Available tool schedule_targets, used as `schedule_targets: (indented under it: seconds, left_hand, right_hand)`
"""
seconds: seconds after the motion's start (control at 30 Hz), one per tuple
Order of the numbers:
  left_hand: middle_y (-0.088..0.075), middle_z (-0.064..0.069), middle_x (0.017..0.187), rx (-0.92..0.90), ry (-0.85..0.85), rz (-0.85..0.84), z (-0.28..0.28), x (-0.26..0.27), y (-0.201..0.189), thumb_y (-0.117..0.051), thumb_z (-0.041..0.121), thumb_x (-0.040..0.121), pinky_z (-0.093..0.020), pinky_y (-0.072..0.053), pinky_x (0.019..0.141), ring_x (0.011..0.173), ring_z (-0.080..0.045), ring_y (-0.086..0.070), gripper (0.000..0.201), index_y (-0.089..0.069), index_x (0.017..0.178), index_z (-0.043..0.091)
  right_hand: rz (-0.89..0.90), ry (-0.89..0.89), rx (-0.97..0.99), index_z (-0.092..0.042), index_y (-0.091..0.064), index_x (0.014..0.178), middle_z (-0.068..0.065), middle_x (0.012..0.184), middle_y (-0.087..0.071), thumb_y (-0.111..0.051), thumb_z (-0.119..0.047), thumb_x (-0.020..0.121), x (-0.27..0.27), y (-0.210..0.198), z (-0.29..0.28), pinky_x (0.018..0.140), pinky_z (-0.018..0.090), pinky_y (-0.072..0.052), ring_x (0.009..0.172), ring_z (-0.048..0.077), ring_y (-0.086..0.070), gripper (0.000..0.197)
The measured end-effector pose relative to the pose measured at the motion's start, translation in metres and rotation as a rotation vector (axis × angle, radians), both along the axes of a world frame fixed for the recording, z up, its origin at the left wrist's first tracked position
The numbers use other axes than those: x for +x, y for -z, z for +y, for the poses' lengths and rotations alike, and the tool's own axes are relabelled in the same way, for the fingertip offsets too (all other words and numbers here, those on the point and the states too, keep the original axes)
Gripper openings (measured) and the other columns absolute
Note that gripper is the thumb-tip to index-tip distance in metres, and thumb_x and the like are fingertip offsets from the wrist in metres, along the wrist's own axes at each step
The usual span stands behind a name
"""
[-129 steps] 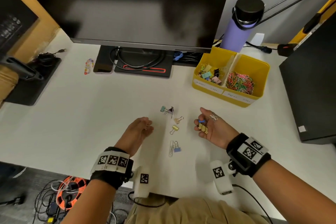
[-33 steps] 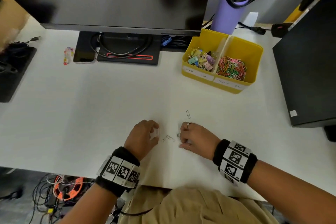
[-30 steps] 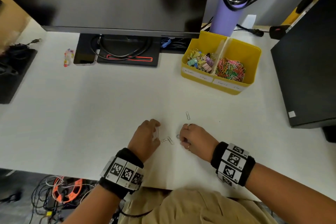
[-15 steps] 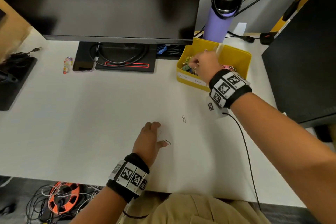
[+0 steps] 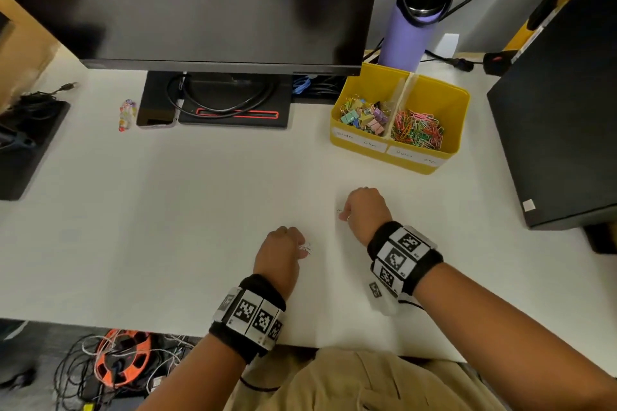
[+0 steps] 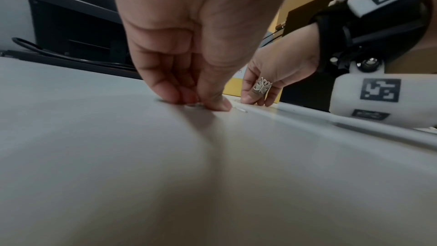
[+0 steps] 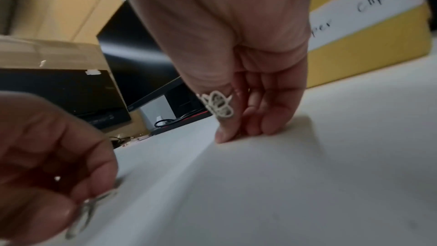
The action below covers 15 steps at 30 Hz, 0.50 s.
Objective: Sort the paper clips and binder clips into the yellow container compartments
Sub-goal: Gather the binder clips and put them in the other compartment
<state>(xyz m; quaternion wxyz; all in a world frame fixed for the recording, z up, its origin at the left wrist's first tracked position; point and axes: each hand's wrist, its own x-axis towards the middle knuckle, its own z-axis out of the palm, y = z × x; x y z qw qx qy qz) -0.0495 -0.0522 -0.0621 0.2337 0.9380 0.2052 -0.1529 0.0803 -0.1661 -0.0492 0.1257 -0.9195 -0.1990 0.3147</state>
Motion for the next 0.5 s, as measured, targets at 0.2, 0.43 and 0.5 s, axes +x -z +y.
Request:
schedule_targets:
  seconds: [0.2,0.43,0.5]
  left_hand:
    - [-0.054,-0.010,0.118,0.167,0.208,0.123,-0.007,0.004,-0.006,-0.043,0.007,0.094,-0.028,-0.047,0.088,0.106,-0.022,-0.053,0.022,-0.048,0.115,0.006]
    - [-0.062,-0.016,0.114,-0.140,0.282,0.184,-0.003,0.054,-0.056,-0.049,0.014,0.093,-0.022,-0.042,0.083,0.108,-0.028,-0.056,0.024,-0.058,0.107,-0.003]
    - [-0.064,-0.018,0.112,-0.265,0.216,0.053,-0.014,0.091,-0.087,-0.052,0.010,0.091,-0.017,-0.041,0.073,0.107,-0.029,-0.057,0.019,-0.061,0.102,-0.002]
  right_hand:
    - [0.011,-0.114,0.013,-0.003,-0.055,0.102,0.021,0.120,-0.051,-0.042,-0.005,0.092,-0.011,-0.004,-0.010,0.091,0.032,-0.042,0.111,0.031,-0.051,0.016]
    - [0.043,0.043,0.292,-0.014,-0.054,0.062,-0.002,0.069,-0.058,-0.061,0.000,0.083,0.022,-0.051,-0.059,0.054,0.004,-0.037,0.059,-0.001,-0.048,0.026]
    - [-0.078,0.192,0.428,-0.007,-0.061,0.067,-0.006,0.062,-0.058,-0.063,0.004,0.080,0.042,-0.078,-0.074,0.054,0.000,-0.038,0.054,-0.002,-0.054,0.017]
